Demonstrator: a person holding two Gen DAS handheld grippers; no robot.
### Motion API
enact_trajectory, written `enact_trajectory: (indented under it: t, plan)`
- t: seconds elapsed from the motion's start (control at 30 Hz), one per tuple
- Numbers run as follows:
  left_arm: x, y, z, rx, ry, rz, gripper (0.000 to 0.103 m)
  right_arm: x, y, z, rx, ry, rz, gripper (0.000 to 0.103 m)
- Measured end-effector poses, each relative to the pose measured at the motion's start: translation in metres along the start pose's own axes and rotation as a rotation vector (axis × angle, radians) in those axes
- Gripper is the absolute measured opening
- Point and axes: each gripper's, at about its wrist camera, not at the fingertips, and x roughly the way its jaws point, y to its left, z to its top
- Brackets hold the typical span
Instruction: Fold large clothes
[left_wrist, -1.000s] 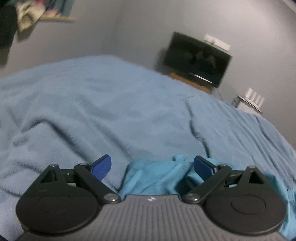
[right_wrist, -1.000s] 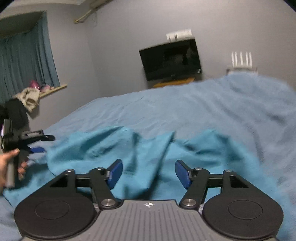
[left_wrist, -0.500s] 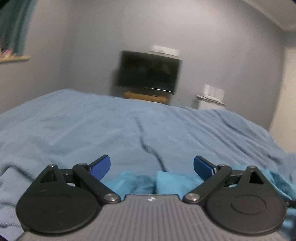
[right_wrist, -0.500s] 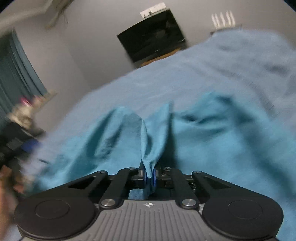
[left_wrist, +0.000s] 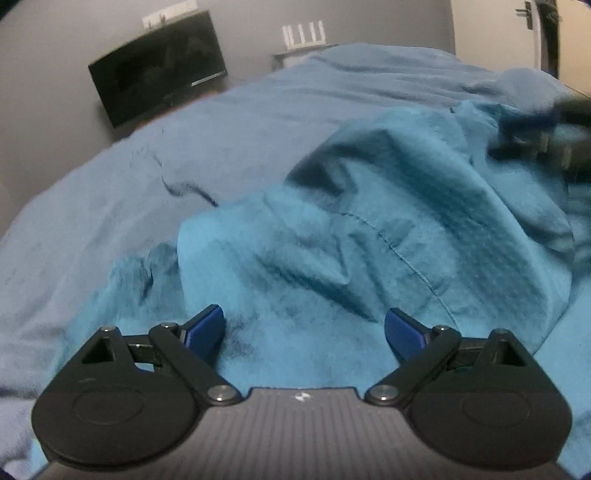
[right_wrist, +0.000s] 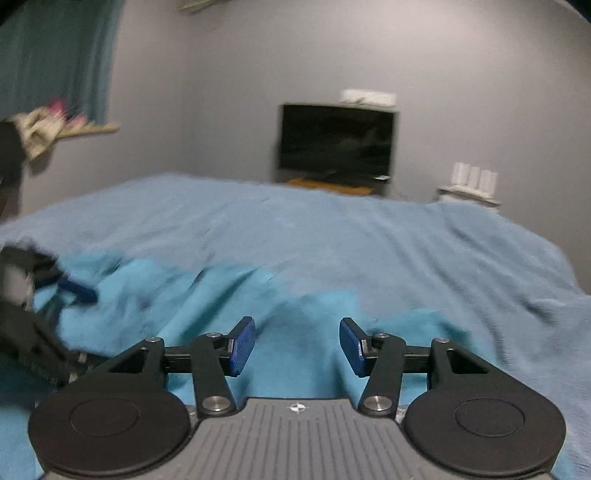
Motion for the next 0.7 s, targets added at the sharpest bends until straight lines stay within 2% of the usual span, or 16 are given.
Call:
enact_trajectory:
  t: [0.13,0.3,0.4,0.47,0.53,0.63,0.7]
  plan:
    - [0.011,0.003,-0.002,0.006,0.035,-0.003,0.097,0.044,0.007,-0.024,-0.056,0.175,-0.027,0.053]
    - [0.014,0.001,-0.003,0.002,0.038,-0.002,0.099,0.045,-0.005,-0.030,0.022,0.194,-0.023,0.058]
    - [0.002,0.005,-0.006,-0.007,0.020,-0.019,0.099,0.039,-0.011,-0.026,0.038,0.145,-0.013,0.058]
    - [-0.011,0.024,-0.003,-0.086,-0.023,-0.042,0.099,0.025,-0.027,-0.014,0.061,0.081,-0.002,0.059]
    - [-0.027,0.054,-0.003,-0.207,-0.085,-0.033,0.099,0.010,-0.046,-0.005,0.079,0.037,-0.041,0.059]
    - [-0.046,0.108,-0.006,-0.388,-0.181,0.067,0.099,0.006,-0.083,0.010,0.130,0.033,-0.126,0.060]
    - [-0.049,0.137,-0.008,-0.471,-0.204,0.144,0.099,0.006,-0.108,0.013,0.146,0.070,-0.174,0.062]
